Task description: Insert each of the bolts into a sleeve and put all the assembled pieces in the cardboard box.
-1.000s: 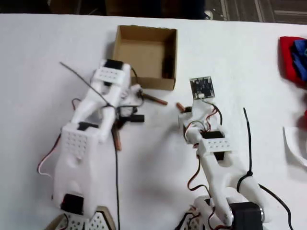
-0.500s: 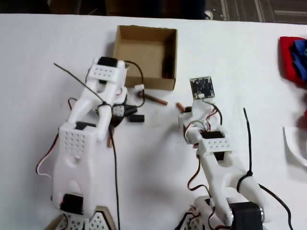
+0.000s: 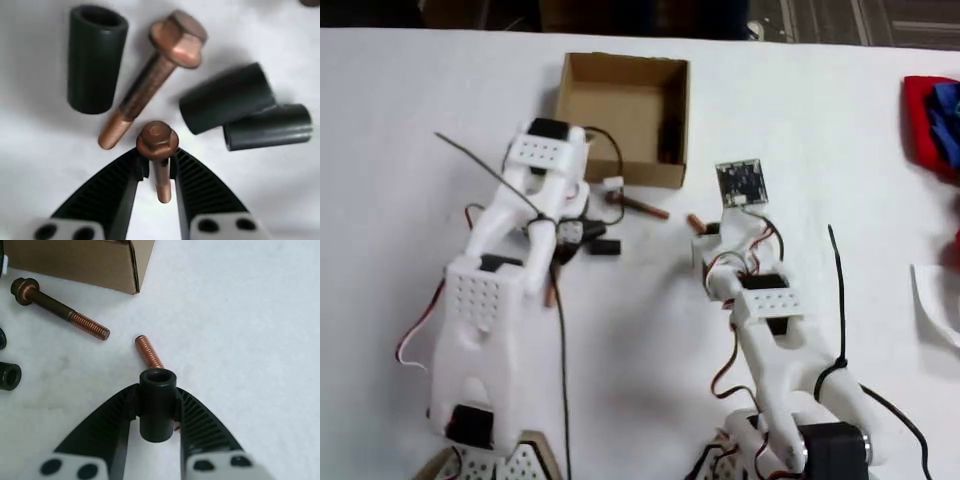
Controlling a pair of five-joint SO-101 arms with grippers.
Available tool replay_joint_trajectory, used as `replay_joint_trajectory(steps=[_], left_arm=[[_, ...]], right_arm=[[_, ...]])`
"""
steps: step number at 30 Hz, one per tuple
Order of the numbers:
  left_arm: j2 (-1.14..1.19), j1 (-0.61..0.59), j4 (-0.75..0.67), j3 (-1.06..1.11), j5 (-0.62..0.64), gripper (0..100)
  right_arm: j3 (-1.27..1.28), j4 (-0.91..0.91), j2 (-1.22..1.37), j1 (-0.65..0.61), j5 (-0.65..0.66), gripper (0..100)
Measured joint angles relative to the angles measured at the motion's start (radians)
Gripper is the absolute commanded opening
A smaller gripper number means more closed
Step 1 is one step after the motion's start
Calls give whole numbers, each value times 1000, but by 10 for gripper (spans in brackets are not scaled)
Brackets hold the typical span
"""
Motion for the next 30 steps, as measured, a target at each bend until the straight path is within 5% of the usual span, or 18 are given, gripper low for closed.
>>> replay_joint_trajectory(steps=[12,19,30], left_arm=[[2,64,0,-3,110,98],[2,64,0,-3,118,216],[2,60,0,-3,118,217]], right_arm=[[0,0,0,0,0,22],[0,0,0,0,0,22],[0,0,0,0,0,22]])
